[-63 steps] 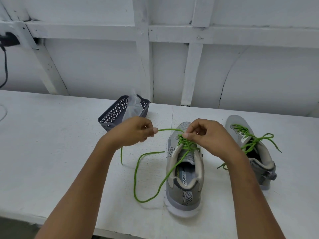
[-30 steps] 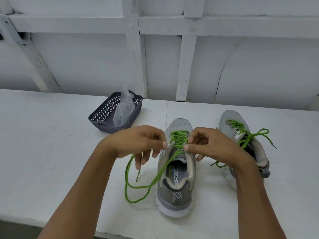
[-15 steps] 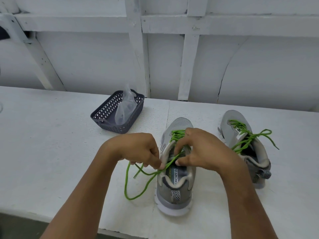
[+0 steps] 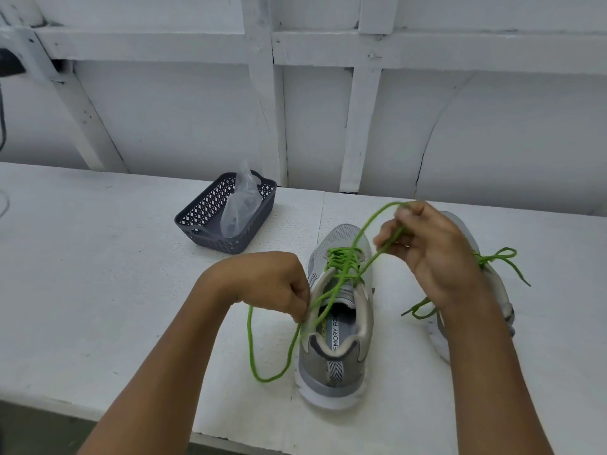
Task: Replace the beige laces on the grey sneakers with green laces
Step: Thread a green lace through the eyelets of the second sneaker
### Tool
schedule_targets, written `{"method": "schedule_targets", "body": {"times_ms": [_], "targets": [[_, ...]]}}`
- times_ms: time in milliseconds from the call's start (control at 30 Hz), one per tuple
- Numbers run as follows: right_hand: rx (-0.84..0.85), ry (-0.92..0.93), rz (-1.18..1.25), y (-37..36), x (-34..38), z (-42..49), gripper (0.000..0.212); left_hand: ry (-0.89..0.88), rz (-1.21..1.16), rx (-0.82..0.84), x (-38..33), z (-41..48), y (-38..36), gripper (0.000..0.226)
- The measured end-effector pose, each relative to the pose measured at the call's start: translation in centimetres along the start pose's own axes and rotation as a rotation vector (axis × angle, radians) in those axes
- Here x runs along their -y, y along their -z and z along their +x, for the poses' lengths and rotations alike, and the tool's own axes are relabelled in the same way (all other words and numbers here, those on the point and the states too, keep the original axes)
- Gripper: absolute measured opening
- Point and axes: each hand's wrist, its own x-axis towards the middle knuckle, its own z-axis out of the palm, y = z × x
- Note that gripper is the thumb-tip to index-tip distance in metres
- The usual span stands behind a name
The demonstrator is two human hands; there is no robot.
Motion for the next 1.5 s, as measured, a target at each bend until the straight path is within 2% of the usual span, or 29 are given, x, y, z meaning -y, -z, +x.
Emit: {"method": "schedule_targets", "body": {"times_ms": [67, 133, 200, 267, 367, 433, 467, 533, 633, 700, 767, 833, 900, 967, 1067, 1133, 1233, 1333, 1400, 1467, 1500], "targets": [[-0.188, -0.027, 0.171, 0.5, 0.1, 0.4, 0.019, 0.006, 0.004, -0.056, 0.2, 0.1, -0.1, 0.009], [-0.381, -0.056, 0.21, 1.2, -0.3, 0.8, 0.012, 0.032, -0.127, -0.154, 0.5, 0.0, 0.2, 0.013], [-0.54, -0.085, 0.067, 1.9, -1.5, 1.4, 0.01, 0.049, -0.359, -0.241, 0.8, 0.1, 0.6, 0.015], [-0.599, -0.11, -0.214, 2.4, -2.6, 1.9, 0.031, 0.04, -0.608, -0.313, 1.0, 0.2, 0.9, 0.016], [-0.544, -0.102, -0.705, 1.5, -2.9, 1.5, 0.052, -0.003, -0.786, -0.45, 1.0, 0.6, 0.9, 0.019], [-0.501, 0.054, -0.873, 0.5, -2.5, 0.9, 0.049, -0.055, -0.854, -0.51, 1.1, 1.0, 0.9, 0.019], [-0.431, 0.145, -0.89, 0.0, -2.1, 0.6, 0.041, -0.086, -0.893, -0.518, 1.1, 1.1, 1.0, 0.019], [-0.171, 0.227, -0.858, -1.2, -1.4, 0.1, 0.026, -0.142, -0.943, -0.504, 1.1, 1.1, 1.3, 0.017], [0.185, 0.174, -0.979, -2.6, -1.5, -0.3, 0.023, -0.176, -0.928, -0.458, 1.0, 1.0, 1.7, 0.013], [0.234, 0.16, -1.063, -3.3, -2.2, -0.1, 0.014, -0.16, -0.909, -0.449, 1.0, 0.8, 1.7, 0.01], [0.17, 0.161, -1.026, -3.6, -2.8, 0.3, 0.003, -0.119, -0.902, -0.444, 1.4, 0.8, 1.6, 0.013], [0.095, 0.138, -1.001, -3.4, -3.0, 0.6, 0.003, -0.029, -0.755, -0.482, 2.2, 1.6, 1.4, 0.015], [0.052, 0.087, -0.977, -3.2, -3.3, 0.8, 0.009, 0.111, -0.375, -0.547, 3.8, 2.8, 0.7, 0.013], [0.037, 0.054, -0.96, -3.2, -3.5, 0.8, 0.014, 0.26, -0.13, -0.52, 5.3, 3.9, -0.3, 0.016], [0.062, 0.06, -0.953, -3.1, -3.1, 0.7, 0.013, 0.435, 0.11, -0.407, 6.7, 5.4, -2.5, 0.036], [0.155, 0.036, -0.938, -2.7, -2.3, 0.3, 0.013, 0.477, 0.147, -0.419, 7.0, 6.2, -3.5, 0.033], [0.313, -0.042, -0.949, -2.5, -1.3, -0.4, 0.013, 0.445, 0.082, -0.472, 7.2, 6.8, -3.9, 0.011], [0.355, -0.034, -1.044, -2.8, -1.3, -0.6, 0.011, 0.332, -0.064, -0.541, 7.1, 6.4, -3.0, 0.006], [0.339, -0.003, -1.056, -3.0, -1.5, -0.6, 0.009, 0.207, -0.356, -0.587, 6.6, 5.4, -2.0, 0.005], [0.293, 0.008, -1.04, -2.9, -1.7, -0.4, 0.01, 0.048, -0.668, -0.534, 5.8, 3.9, -0.7, 0.012], [0.278, 0.007, -1.041, -2.8, -1.8, -0.4, 0.01, -0.021, -0.735, -0.487, 5.5, 3.1, -0.2, 0.019]]}}
